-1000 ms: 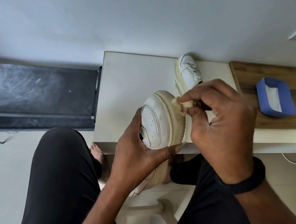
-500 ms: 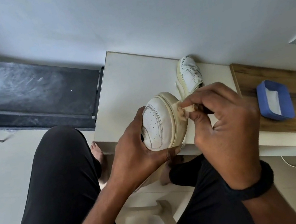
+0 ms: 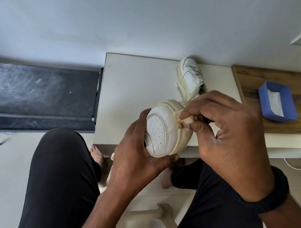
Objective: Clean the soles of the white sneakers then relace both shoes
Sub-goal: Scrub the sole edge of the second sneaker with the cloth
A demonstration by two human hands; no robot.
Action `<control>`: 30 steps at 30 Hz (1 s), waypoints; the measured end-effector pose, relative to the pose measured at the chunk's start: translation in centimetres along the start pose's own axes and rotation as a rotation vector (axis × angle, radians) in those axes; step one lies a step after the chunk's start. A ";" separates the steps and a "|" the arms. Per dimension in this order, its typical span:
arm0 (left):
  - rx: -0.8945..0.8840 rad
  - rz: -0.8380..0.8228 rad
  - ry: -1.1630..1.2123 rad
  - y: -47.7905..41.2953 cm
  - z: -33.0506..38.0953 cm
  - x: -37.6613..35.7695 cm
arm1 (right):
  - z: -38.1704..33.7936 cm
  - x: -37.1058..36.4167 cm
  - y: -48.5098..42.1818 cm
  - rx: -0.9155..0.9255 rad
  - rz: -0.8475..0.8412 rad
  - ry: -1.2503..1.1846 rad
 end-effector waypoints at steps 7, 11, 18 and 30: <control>-0.084 0.077 -0.097 -0.3 0.4 0.8 | 0.3 0.5 -0.2 -0.055 0.005 0.014; -0.095 0.076 -0.117 -0.2 0.3 0.9 | 0.7 0.2 -0.3 -0.075 -0.014 0.028; -0.145 0.078 -0.118 0.1 0.6 0.6 | 0.9 0.4 -0.8 -0.078 -0.012 0.015; -0.157 0.099 -0.140 0.3 0.5 0.3 | -0.1 0.3 -0.4 -0.015 -0.105 0.041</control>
Point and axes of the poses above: each hand's wrist, its own y-axis away from the middle knuckle, its own x-axis out of the back of the hand, z = x × y, the point moved 8 cm from there along -y, towards the middle knuckle, and after that the axes turned 12 degrees about z, right-handed, at the moved point
